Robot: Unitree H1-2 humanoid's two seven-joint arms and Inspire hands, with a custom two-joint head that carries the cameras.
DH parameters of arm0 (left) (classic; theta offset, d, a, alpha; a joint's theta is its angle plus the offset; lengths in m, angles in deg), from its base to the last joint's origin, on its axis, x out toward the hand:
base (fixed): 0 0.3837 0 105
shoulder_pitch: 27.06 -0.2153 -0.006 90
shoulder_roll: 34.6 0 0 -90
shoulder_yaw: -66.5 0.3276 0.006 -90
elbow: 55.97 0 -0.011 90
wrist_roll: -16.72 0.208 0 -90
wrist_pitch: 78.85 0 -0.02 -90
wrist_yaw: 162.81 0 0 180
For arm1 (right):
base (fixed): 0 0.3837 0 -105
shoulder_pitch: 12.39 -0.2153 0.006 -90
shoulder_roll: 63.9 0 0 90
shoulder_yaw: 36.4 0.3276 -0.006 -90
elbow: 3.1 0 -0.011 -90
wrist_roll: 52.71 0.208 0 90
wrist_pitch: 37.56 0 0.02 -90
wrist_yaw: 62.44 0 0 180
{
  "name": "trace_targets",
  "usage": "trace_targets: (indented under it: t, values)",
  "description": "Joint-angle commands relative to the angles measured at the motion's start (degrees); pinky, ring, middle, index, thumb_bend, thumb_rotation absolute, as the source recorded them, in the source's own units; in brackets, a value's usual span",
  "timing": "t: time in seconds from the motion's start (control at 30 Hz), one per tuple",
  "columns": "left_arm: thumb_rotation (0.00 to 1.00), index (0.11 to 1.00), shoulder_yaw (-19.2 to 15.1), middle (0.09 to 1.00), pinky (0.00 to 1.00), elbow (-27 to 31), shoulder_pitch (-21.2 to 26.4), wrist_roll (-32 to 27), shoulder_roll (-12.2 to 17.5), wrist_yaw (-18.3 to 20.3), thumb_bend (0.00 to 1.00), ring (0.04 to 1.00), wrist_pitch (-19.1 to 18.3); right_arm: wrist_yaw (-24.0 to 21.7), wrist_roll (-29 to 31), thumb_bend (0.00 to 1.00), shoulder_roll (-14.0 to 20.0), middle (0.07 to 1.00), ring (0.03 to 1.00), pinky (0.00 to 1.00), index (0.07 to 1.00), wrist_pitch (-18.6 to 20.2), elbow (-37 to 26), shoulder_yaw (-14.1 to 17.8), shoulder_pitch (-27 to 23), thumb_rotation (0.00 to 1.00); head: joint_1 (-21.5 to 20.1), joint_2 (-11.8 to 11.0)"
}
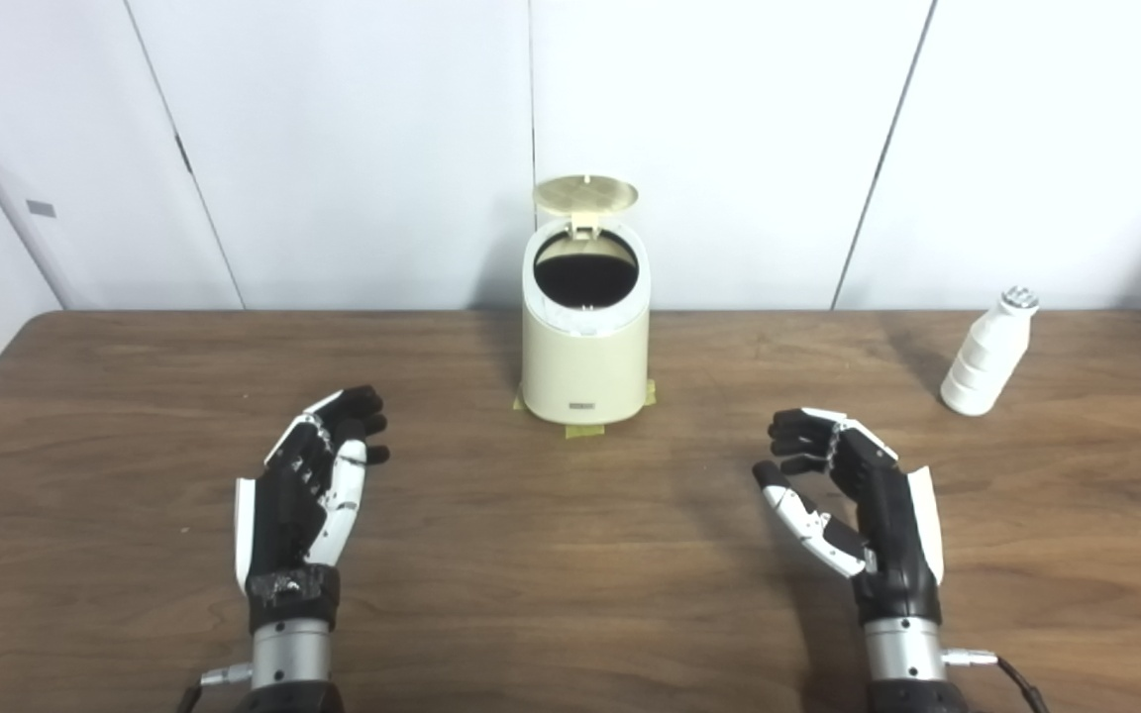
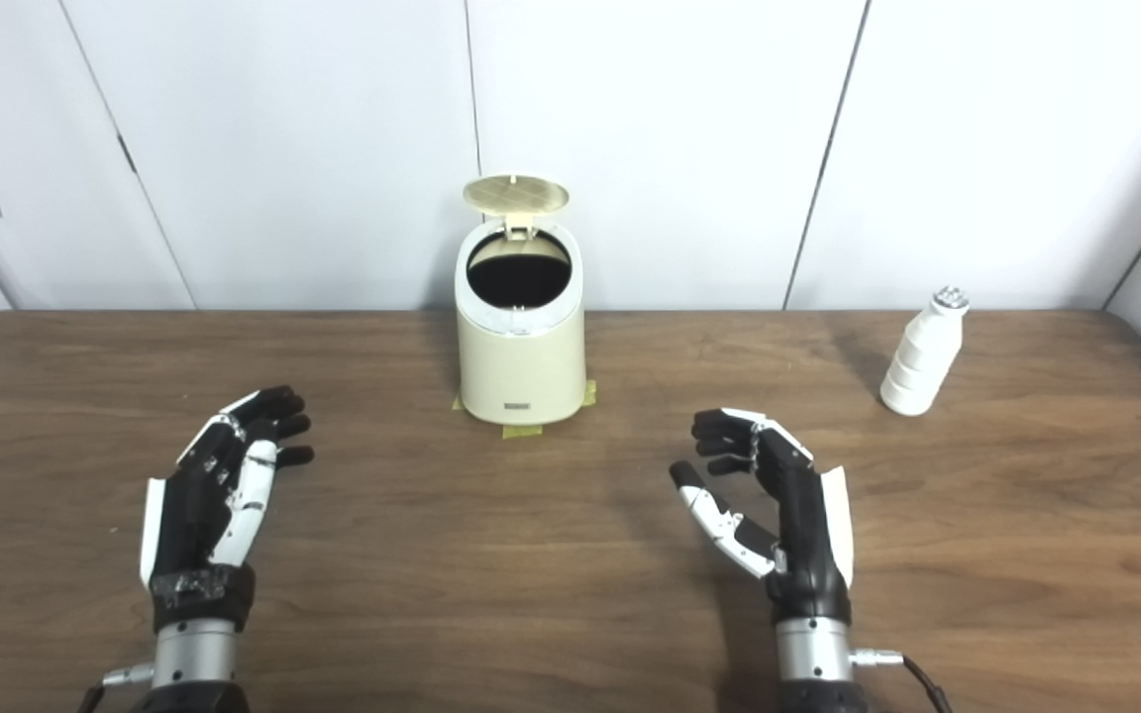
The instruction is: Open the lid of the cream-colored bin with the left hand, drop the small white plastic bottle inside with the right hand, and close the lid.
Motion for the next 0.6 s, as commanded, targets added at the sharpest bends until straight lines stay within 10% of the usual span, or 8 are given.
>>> trace_targets:
  t: [0.0,0.33,0.47,0.57]
  values:
    - [0.5,0.722,0.14,0.735,0.64,0.83,-0.01,0.0,1.39,0.69,0.24,0.731,2.97,0.23,-0.47,0.25,0.52,0.62,0.607,0.53,0.62,-2.0,-1.28,0.01,-1.09,0.24,-0.02,0.06]
    - [0.58,0.709,-0.81,0.731,0.64,0.54,0.09,0.13,2.58,1.16,0.22,0.731,4.85,3.41,0.33,0.31,-0.77,0.603,0.582,0.51,0.598,-5.62,-1.9,1.98,-1.86,0.24,-0.84,0.49]
    - [0.6,0.703,-1.44,0.726,0.64,0.26,0.29,-0.57,2.76,1.3,0.23,0.727,5.39,8.14,-1.27,0.5,-2.18,0.54,0.519,0.45,0.541,-8.91,-1.21,4.6,-3.04,0.33,-1.81,0.57]
    - [0.62,0.701,-1.87,0.724,0.64,0.11,0.45,-0.88,3.02,1.42,0.22,0.723,5.43,11.15,-0.98,0.5,-3.16,0.472,0.447,0.41,0.488,-11.15,0.25,6.49,-4.47,0.17,-2.85,0.61]
